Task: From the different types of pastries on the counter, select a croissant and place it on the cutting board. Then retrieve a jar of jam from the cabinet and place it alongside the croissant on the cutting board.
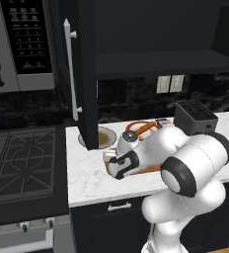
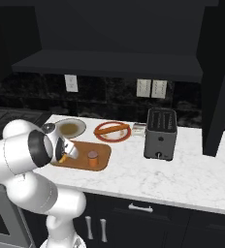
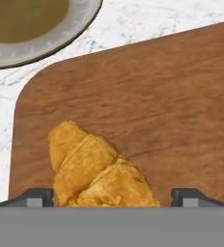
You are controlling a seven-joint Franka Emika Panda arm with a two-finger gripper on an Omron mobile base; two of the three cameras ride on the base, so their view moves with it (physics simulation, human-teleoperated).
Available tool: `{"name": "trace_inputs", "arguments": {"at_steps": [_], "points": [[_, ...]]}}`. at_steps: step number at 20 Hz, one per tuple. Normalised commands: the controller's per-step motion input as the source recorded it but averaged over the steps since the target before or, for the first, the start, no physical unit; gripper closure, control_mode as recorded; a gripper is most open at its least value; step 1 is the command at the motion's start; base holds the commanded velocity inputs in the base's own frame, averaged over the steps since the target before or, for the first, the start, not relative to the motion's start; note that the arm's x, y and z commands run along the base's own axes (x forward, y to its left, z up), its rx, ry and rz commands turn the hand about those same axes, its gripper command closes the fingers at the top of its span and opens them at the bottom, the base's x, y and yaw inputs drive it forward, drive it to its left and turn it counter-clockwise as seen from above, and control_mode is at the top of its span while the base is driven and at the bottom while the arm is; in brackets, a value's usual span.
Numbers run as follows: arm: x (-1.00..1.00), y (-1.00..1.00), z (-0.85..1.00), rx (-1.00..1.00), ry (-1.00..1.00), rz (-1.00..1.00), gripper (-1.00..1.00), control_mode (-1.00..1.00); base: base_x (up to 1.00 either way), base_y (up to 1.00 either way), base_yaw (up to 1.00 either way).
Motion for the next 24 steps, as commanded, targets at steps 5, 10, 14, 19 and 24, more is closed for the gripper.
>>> {"name": "trace_inputs", "arguments": {"at_steps": [5, 10, 14, 19, 24], "points": [[0.0, -0.02, 0.05, 0.0, 0.16, 0.0, -1.0, -1.0, 0.0, 0.0, 0.0], [0.01, 0.0, 0.52, 0.0, 0.1, 0.0, -1.0, -1.0, 0.0, 0.0, 0.0], [0.0, 0.0, 1.0, 0.0, 0.0, 0.0, -1.0, -1.0, 0.0, 0.0, 0.0], [-0.09, 0.0, 0.83, 0.0, 0.0, 0.0, -1.0, -1.0, 0.0, 0.0, 0.0], [-0.9, -0.01, -0.1, 0.01, -0.01, -0.06, -1.0, -1.0, 0.0, 0.0, 0.0]]}}
